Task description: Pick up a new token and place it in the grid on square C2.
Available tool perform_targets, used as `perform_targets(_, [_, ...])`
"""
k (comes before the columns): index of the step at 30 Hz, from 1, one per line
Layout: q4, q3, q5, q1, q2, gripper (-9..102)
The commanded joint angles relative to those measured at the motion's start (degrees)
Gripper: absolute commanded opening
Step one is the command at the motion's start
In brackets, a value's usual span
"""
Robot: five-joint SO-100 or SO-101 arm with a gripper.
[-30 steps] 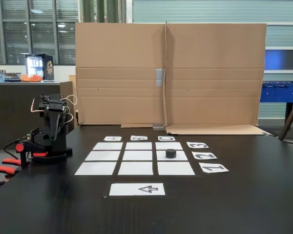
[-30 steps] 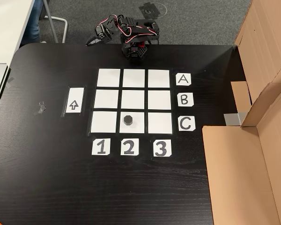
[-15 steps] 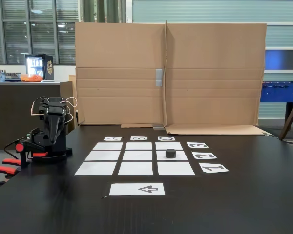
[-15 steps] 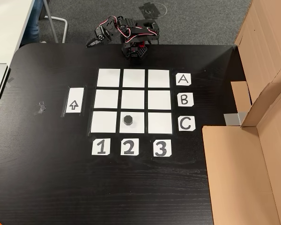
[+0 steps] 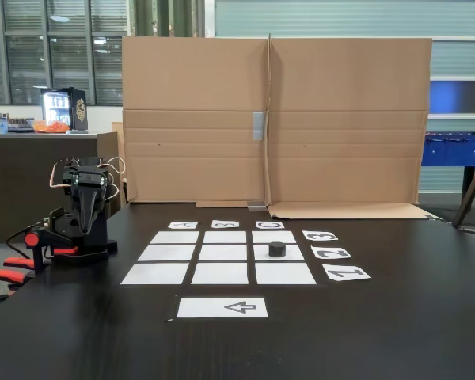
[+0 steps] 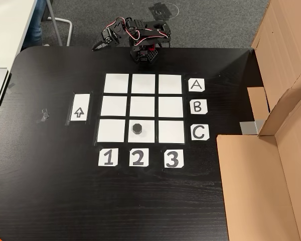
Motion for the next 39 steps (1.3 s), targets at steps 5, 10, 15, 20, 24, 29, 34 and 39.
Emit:
perform_targets(5, [-0.18, -0.18, -0.18, 0.44, 0.44, 0])
perform_targets(10, [0.00, -0.18, 0.00, 0.44, 0.44, 0])
perform_targets(15, [0.18, -0.18, 0.00, 0.53, 0.35, 0])
perform_targets(20, [0.70, -0.18, -0.18, 0.44, 0.35, 0])
perform_targets(24, [0.79, -0.18, 0.00, 0.62, 0.35, 0])
perform_targets(29, [0.79, -0.18, 0.00, 0.70, 0.35, 0])
perform_targets(34, [0.62, -0.18, 0.26, 0.44, 0.35, 0])
perform_targets(39, [0.79, -0.18, 0.35, 0.26, 0.35, 0])
